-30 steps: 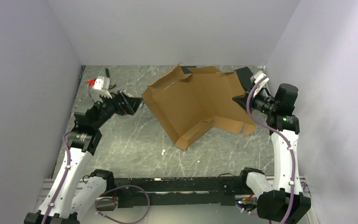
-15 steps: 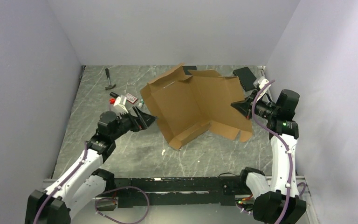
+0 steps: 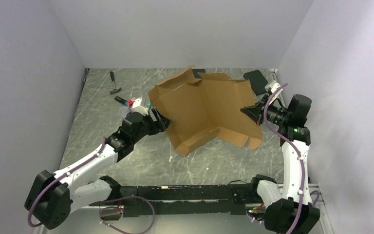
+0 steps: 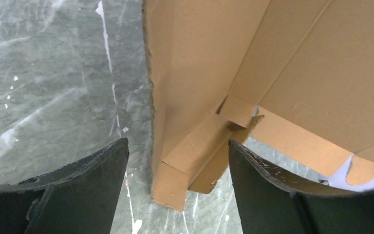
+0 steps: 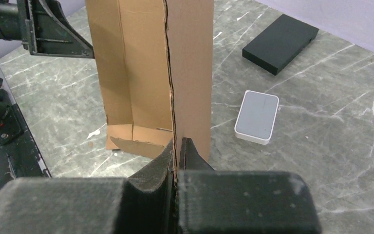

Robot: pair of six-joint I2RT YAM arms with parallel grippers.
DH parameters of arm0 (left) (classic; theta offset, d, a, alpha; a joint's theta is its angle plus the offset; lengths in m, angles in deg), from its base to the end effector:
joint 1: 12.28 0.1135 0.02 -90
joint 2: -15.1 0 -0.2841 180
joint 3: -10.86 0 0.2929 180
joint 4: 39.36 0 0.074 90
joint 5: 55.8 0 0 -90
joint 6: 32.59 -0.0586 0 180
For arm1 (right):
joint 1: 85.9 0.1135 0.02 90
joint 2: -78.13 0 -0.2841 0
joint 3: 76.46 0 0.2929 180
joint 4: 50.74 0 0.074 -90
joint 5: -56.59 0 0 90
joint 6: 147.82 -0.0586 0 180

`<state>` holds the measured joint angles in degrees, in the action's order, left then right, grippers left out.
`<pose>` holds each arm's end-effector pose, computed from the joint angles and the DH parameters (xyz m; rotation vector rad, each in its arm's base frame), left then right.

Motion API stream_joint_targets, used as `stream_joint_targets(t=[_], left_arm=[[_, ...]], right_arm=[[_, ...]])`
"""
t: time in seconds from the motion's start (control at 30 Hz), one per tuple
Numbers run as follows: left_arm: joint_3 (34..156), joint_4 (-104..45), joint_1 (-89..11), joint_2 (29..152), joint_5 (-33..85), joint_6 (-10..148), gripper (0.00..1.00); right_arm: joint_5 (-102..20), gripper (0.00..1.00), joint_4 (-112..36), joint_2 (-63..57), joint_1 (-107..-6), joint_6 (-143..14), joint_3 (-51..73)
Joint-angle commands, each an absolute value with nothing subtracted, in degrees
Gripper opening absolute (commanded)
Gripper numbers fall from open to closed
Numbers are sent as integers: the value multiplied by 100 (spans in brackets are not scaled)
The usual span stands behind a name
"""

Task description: Fold the paper box

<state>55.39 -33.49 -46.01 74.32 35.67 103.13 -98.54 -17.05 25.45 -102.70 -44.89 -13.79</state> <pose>0.2354 -0.1554 0.2367 -0.2307 2.0239 -0.8820 0.2322 -0.0146 0.3506 -0.6369 1.6849 0.7477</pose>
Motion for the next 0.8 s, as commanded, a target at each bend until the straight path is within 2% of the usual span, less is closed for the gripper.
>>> stream_joint_targets(t=[0.0, 0.13, 0.23, 0.33, 0.4, 0.47, 0.57, 0.67, 0.77], left_arm=[[5733, -3350, -4689, 7595, 3974, 10309, 78], [5978, -2596, -4699, 7315, 3814, 9926, 73], [5910, -2313, -4713, 6595, 3426, 9552, 70], [5894, -2316, -4721, 6154, 2536, 9460, 61], [5871, -2612, -4800, 6192, 1933, 9608, 48], [5958, -2871, -5063, 6516, 1756, 9701, 34], [6420, -2799, -5792, 7311, 2442, 9331, 20], [7101, -2541, -6254, 8323, 3106, 8869, 14], [7658, -2274, -6309, 9253, 3697, 8549, 11]], right_arm=[[-10048, 0, -2116, 2601, -10295, -4602, -1384], [-9993, 0, -2132, 2585, -10288, -4604, -1400], [-9952, 0, -2146, 2575, -10295, -4628, -1408], [-9984, 0, -2190, 2548, -10285, -4679, -1426], [-9995, 0, -2222, 2539, -10282, -4708, -1441], [-9995, 0, -2237, 2531, -10293, -4714, -1450], [-9999, 0, -2289, 2545, -10294, -4735, -1491], [-9967, 0, -2342, 2578, -10302, -4745, -1531], [-9932, 0, -2378, 2608, -10304, -4745, -1566]])
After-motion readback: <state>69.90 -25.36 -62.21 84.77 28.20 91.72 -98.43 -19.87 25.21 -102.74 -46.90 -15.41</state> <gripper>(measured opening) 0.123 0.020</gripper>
